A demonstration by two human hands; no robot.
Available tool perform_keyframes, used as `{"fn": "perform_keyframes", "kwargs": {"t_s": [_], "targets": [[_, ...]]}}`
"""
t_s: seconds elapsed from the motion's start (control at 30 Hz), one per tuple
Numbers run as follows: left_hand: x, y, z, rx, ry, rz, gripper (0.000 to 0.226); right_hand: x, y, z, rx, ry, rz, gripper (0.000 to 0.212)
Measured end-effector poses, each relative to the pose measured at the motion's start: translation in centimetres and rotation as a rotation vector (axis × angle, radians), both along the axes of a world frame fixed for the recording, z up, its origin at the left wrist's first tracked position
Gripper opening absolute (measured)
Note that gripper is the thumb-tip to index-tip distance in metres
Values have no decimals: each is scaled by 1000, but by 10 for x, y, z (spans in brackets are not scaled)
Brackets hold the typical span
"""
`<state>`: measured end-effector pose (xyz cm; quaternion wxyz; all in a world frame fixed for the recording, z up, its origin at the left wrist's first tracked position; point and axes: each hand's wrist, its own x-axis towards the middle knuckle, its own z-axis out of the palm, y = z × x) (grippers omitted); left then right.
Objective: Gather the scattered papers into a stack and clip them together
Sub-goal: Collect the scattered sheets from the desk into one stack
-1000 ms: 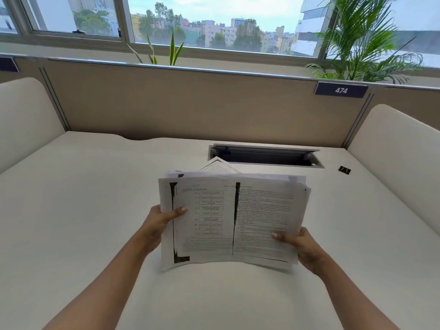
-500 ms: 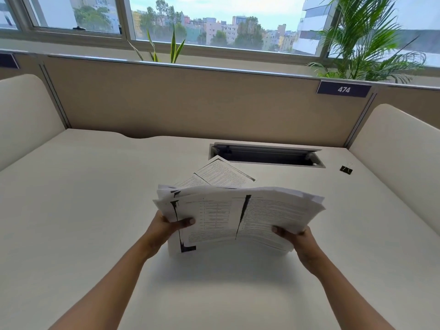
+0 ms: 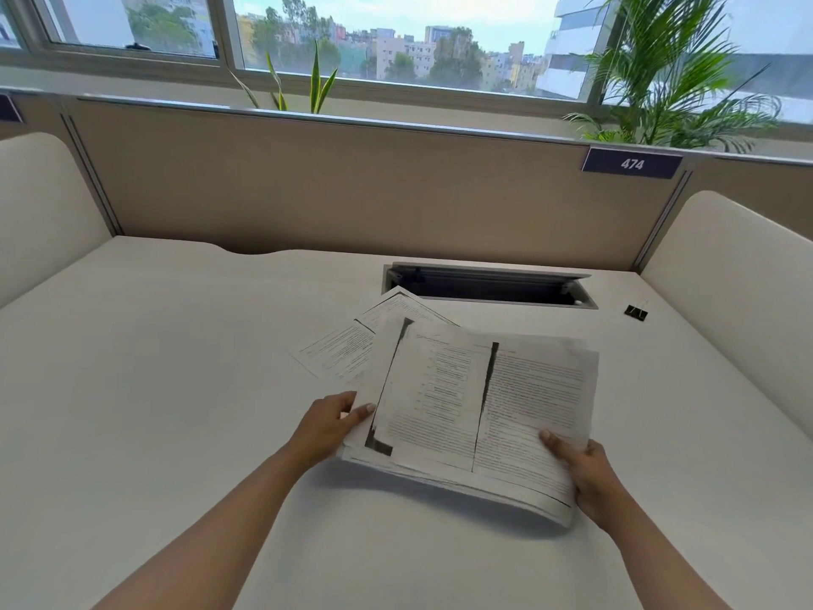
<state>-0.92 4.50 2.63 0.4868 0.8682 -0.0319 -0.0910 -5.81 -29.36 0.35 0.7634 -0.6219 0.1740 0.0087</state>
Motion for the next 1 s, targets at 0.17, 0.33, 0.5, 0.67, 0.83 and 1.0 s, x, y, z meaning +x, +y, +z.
{"fn": "perform_keyframes", "kwargs": {"t_s": [0.17,0.33,0.5,0.67,0.83,1.0], "targets": [[0,-5,-2,169,118,-57,73,-3,-5,-7,68,5,-103,31],[3,0,-10,643,68,-86,61,-1,-2,-5,32,19,-172,43],[7,13,-20,1024,15,-98,57,1,-1,-8,31,16,-175,44],[6,16,-21,1105,-112,-36,48,1,-3,-10,60,22,-196,36],[6,13,-21,940,-67,-115,60,1,-6,-14,30,6,-184,39],[9,14,-19,989,12,-117,60,1,-6,-14,29,18,-171,38]]}}
